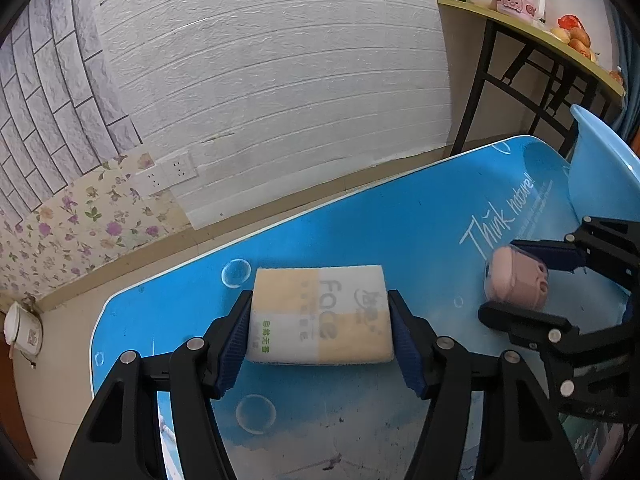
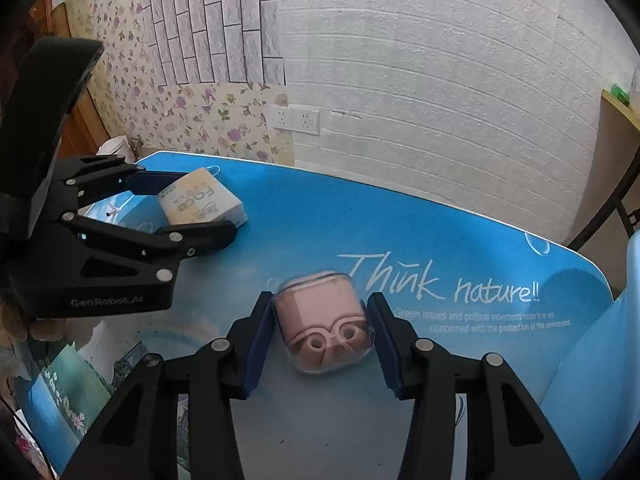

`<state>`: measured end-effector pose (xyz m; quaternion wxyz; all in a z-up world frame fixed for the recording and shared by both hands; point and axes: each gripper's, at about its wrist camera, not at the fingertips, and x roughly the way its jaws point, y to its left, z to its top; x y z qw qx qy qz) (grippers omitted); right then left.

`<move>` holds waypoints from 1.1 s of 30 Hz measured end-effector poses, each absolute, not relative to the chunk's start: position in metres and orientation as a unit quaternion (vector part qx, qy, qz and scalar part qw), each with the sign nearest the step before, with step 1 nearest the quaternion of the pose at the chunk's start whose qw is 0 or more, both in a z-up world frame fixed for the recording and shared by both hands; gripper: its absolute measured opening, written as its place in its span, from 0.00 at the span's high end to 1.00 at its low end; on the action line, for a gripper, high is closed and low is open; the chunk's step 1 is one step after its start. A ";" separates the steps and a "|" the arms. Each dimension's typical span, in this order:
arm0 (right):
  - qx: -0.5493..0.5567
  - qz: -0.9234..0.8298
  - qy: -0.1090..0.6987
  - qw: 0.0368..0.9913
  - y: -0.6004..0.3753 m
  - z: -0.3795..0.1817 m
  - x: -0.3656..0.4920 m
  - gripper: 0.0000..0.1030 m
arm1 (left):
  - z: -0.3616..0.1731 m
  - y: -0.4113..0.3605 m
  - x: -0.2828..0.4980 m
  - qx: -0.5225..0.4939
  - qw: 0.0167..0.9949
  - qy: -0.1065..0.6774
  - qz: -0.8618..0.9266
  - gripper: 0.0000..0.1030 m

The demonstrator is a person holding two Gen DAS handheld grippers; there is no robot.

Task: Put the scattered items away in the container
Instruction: 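Grasp the 'face' tissue pack with the left tool while the right tool grasps the pink pig-face case, then lift the tissue pack and pink case and carry them over the basin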

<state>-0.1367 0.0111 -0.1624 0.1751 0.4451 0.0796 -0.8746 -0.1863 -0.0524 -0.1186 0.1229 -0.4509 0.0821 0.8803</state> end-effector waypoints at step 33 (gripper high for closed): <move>0.440 -0.881 0.046 0.168 0.034 -0.118 -0.094 0.53 | -0.063 -0.030 -0.146 -0.406 0.106 0.061 0.906 0.42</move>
